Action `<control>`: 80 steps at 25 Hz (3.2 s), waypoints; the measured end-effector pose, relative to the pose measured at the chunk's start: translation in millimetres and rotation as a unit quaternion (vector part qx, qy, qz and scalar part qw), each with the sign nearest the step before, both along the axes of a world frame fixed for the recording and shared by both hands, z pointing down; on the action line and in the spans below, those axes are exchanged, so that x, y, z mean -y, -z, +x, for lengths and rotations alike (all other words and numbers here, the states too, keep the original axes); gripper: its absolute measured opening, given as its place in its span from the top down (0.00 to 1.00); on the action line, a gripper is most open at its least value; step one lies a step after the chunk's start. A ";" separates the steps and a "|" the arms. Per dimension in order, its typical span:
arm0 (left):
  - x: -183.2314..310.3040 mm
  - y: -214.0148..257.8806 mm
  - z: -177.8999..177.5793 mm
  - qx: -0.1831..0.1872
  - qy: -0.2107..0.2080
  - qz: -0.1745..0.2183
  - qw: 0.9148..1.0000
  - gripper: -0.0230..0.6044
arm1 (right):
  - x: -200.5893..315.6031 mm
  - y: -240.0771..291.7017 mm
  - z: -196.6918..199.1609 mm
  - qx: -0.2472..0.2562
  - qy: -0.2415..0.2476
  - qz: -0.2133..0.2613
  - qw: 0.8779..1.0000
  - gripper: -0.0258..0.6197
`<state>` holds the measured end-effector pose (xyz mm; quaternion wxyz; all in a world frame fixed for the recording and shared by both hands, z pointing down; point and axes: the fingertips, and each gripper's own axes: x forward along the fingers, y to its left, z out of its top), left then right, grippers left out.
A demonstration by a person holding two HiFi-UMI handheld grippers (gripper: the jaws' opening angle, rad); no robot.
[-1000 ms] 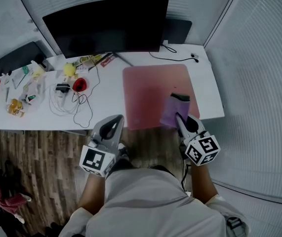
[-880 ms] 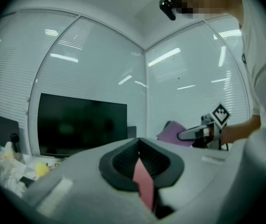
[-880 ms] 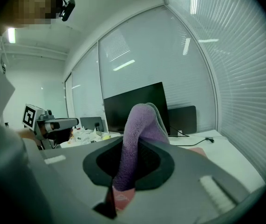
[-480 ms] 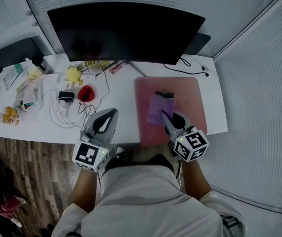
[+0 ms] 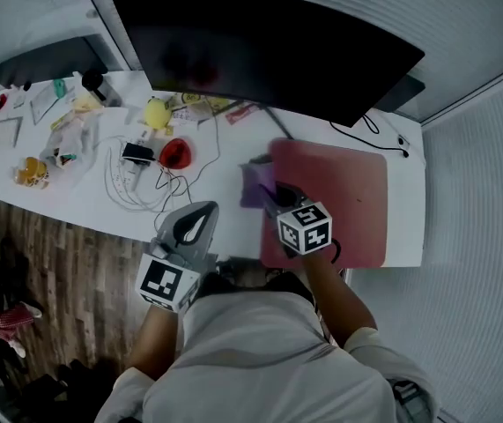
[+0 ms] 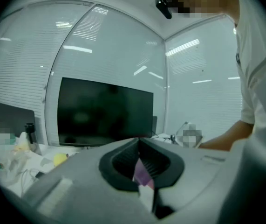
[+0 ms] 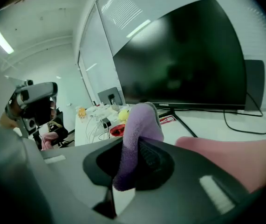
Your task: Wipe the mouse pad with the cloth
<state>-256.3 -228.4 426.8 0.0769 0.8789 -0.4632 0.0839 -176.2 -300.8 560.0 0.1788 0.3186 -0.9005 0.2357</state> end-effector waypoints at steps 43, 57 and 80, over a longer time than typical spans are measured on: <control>33.7 -19.9 204.1 -0.013 -0.029 -0.013 0.999 0.96 | 111.5 -141.1 497.8 -0.205 -0.355 -0.100 0.907 0.88; 4.9 -2.7 129.6 -0.024 -0.054 -0.004 0.998 0.96 | 22.3 -47.6 229.3 -0.025 -0.193 -0.063 0.979 0.88; -20.1 -31.7 91.6 0.004 -0.092 -0.023 0.995 0.96 | -6.6 -134.5 214.7 -0.080 -0.212 -0.124 0.966 0.88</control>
